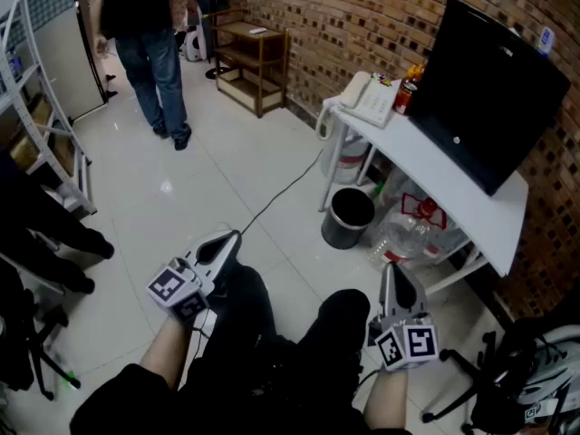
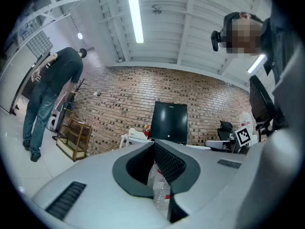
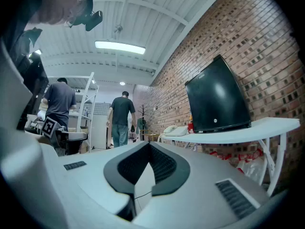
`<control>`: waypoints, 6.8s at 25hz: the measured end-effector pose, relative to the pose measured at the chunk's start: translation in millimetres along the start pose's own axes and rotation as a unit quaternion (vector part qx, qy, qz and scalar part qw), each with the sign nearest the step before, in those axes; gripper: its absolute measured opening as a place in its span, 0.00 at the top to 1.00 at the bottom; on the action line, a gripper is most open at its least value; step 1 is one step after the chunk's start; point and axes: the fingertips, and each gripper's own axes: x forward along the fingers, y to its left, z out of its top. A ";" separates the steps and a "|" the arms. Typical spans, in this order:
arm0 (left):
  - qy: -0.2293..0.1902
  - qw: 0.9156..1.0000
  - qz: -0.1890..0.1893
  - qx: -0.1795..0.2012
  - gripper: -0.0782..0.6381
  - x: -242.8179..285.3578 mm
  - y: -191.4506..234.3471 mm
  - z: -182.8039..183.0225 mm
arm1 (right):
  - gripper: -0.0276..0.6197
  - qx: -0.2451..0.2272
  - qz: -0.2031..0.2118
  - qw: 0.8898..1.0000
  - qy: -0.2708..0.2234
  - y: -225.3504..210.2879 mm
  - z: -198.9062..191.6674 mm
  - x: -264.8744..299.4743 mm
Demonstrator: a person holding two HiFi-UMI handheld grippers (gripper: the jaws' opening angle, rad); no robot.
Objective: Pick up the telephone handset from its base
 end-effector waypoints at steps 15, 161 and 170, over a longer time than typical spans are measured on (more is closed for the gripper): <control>0.005 1.000 0.001 0.006 0.89 93.9 62.0 -2.0 | 0.94 -0.020 0.010 1.000 -0.001 -49.7 9.8 102.2; -0.159 0.914 -0.331 -0.176 0.57 386.3 172.4 141.0 | 0.94 -0.025 0.026 0.998 -0.047 -234.9 86.4 300.8; -0.158 0.909 -0.342 -0.177 0.57 384.7 165.5 138.8 | 0.94 -0.028 0.026 0.998 -0.046 -232.8 85.6 302.2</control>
